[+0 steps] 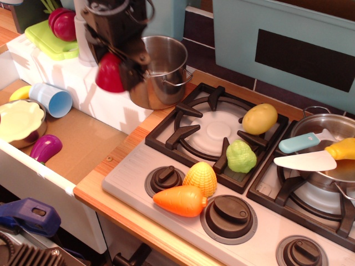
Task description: Put sweet potato in pot
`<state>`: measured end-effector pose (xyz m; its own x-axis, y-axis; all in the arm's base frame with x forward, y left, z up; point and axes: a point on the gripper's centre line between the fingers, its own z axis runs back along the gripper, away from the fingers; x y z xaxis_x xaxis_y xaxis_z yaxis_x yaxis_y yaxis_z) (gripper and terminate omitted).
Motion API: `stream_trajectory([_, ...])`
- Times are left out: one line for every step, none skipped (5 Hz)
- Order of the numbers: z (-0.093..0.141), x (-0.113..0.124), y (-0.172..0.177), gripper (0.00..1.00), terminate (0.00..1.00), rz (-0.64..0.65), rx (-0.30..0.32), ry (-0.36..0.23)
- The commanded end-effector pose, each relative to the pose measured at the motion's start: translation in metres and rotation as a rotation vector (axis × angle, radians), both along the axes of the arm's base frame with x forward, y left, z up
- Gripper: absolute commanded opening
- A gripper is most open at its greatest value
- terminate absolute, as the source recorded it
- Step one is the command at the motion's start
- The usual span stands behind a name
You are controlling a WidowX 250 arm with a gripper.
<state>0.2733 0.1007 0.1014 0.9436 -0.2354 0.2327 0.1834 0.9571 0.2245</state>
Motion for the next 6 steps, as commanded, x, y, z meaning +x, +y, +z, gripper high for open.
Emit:
stream_trajectory([0.022,0.045,0.028,0.0,0.0,-0.099,0.051,-0.094])
stream_trajectory([0.023,0.065,0.038,0.0,0.0,-0.151,0.053,-0.121])
stream_trajectory([0.018,0.072,0.04,1.0,0.0,-0.174,0.038,-0.165])
stream_trajectory([0.013,0.074,0.039,1.0,0.0,-0.209,-0.004,-0.18])
stream_trajectory([0.013,0.074,0.039,1.0,0.0,-0.209,-0.004,-0.18])
stream_trajectory([0.013,0.074,0.039,1.0,1.0,-0.209,-0.004,-0.18])
